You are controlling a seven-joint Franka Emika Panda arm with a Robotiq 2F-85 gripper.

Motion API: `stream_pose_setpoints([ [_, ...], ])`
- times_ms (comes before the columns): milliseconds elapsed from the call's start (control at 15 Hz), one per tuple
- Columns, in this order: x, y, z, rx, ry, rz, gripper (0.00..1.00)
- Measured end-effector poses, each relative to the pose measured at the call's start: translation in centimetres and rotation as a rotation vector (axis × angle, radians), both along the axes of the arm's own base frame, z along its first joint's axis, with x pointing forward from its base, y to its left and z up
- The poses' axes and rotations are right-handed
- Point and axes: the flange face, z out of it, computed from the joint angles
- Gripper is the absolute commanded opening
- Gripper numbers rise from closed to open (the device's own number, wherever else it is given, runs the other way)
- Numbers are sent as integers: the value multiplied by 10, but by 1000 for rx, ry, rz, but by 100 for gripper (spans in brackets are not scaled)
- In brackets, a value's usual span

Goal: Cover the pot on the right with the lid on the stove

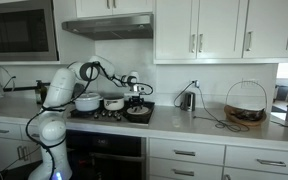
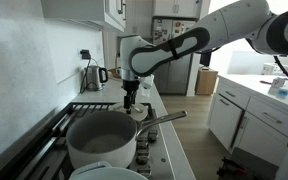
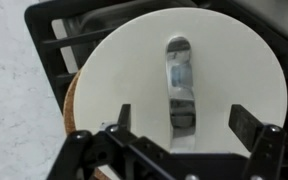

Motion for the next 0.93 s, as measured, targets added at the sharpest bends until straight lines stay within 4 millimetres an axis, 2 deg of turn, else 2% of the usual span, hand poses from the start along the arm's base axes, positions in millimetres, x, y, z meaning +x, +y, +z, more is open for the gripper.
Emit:
stream_pose_setpoints([
  [267, 1, 0, -2, 2, -3, 2, 100],
  [333, 2, 0, -3, 3, -4, 2, 96],
  [400, 2, 0, -4, 3, -4, 3, 72],
  [533, 3, -1, -7, 3, -3, 4, 67],
  [933, 7, 2, -3, 8, -29, 20, 22],
])
